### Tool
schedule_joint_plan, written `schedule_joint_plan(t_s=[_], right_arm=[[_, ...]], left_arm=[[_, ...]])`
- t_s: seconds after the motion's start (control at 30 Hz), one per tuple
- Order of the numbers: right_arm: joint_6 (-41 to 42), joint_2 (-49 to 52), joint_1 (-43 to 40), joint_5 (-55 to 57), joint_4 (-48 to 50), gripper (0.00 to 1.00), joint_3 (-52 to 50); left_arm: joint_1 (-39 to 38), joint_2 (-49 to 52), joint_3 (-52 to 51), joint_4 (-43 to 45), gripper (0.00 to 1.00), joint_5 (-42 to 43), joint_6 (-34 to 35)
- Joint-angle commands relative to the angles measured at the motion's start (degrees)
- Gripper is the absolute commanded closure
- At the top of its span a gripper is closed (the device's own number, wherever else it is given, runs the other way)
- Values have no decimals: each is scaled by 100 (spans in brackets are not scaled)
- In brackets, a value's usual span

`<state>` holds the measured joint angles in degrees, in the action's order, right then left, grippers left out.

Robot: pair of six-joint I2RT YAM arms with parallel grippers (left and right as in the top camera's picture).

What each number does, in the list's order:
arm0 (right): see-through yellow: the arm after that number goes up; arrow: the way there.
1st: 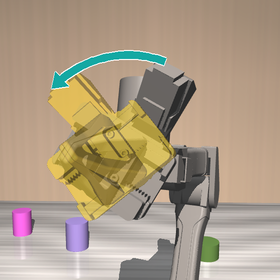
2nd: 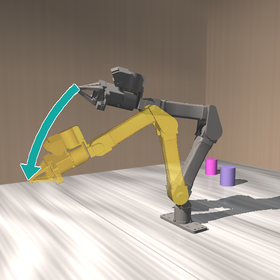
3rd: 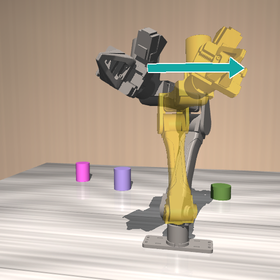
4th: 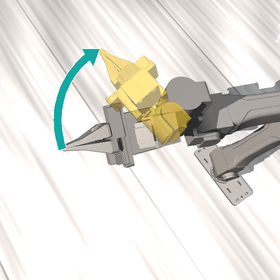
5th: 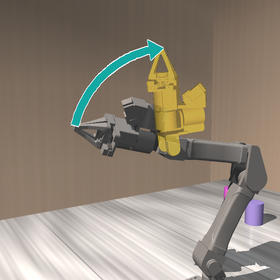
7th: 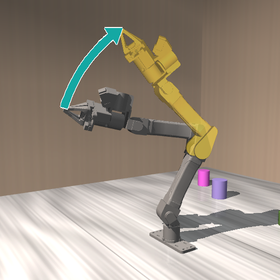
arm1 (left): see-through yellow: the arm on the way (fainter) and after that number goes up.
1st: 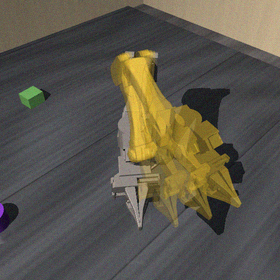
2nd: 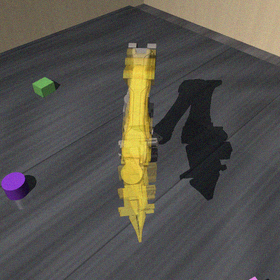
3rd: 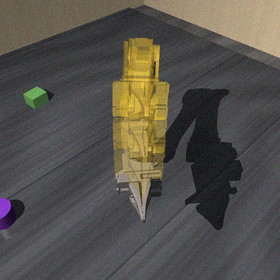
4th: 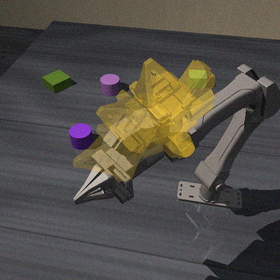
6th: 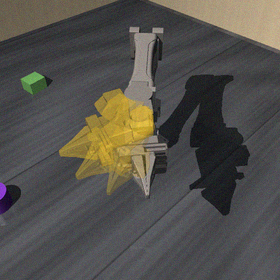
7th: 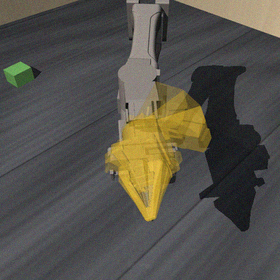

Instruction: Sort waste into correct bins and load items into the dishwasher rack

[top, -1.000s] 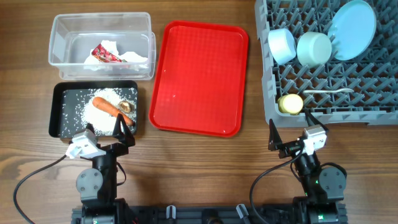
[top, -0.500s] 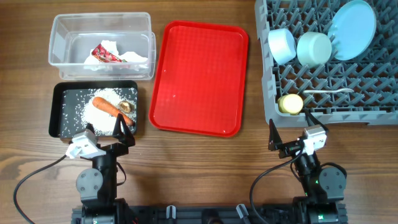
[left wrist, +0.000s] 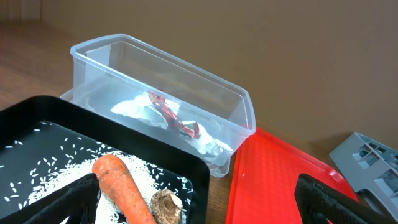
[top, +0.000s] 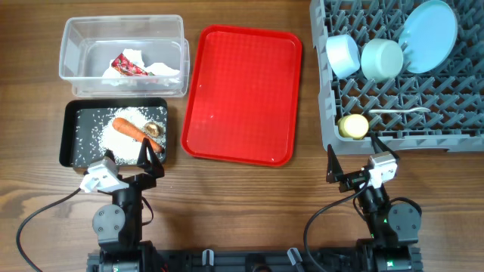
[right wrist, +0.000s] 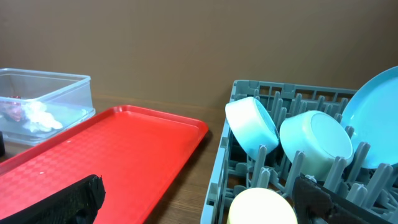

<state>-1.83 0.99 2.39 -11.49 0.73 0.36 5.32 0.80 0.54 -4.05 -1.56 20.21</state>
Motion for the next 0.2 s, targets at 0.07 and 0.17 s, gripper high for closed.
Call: schedule_joint_plan(t_s=[0.07,0.17], right_arm=[[-13,-57,28,52,22,0,-7],[-11,-57,28,52,22,0,-7]], left_arm=[[22,-42,-20,-7,0,50,-109],[22,-42,-20,-7,0,50,-109]])
